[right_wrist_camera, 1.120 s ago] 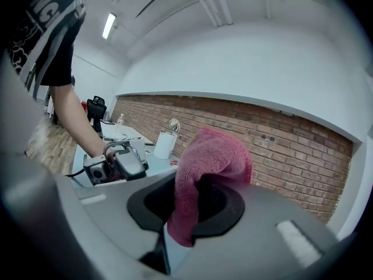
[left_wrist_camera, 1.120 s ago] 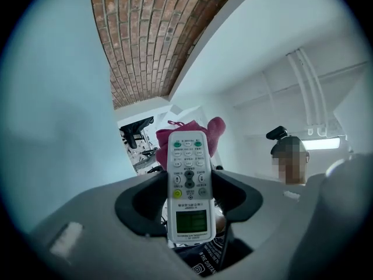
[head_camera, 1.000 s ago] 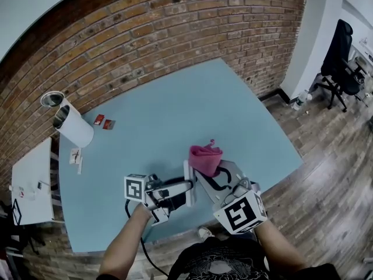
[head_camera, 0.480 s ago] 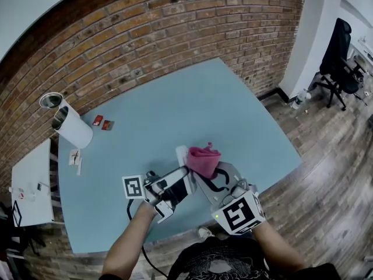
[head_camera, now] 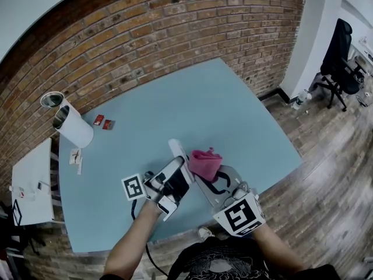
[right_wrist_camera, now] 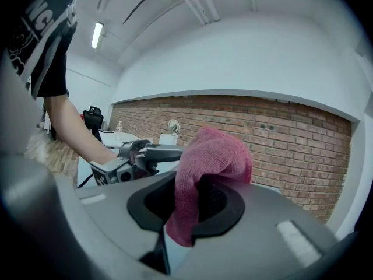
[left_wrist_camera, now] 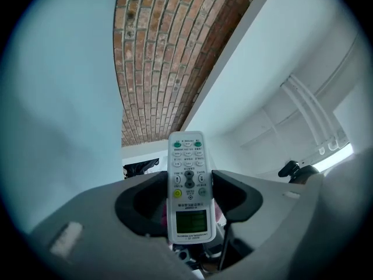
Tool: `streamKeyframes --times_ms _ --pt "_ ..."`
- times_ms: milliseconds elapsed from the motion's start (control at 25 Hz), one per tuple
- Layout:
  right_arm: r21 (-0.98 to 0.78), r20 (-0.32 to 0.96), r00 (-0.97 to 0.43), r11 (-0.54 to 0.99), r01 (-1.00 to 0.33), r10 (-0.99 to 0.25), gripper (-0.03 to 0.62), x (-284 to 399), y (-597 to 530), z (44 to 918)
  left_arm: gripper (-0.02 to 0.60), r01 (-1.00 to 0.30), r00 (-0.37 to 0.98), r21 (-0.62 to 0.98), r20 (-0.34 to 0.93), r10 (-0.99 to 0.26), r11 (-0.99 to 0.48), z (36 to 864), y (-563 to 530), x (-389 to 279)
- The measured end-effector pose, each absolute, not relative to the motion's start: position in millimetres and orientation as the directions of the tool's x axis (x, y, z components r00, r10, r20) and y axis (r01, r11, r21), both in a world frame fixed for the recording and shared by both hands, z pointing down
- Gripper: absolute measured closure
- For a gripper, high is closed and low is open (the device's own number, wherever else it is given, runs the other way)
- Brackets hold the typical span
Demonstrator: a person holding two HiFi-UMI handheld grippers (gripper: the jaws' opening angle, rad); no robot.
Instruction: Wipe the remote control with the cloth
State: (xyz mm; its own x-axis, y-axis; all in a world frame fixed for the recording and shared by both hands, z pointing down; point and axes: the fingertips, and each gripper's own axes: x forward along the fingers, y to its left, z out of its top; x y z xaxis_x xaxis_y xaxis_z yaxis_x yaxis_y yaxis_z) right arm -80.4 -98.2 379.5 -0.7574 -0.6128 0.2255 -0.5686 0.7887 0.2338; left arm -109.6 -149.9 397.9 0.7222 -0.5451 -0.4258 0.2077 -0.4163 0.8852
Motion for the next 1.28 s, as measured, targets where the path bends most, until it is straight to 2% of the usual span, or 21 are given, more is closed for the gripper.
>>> streamKeyframes --times_ms 680,1280 --pt "0.165 0.254 -0.780 0.820 -0.548 -0.572 0.533 -84.1 -76.0 412.0 0.337 0.187 0.545 0.909 -0.412 -0.731 -0.373 396.3 -171.8 -143.3" --pt "0.101 0.157 -0.819 0.834 -0.543 -0.552 0.533 -86.8 -68.7 383.5 0.337 -0.062 0.642 0.920 -0.260 -0.722 -0.388 412.5 -167.6 -131.1"
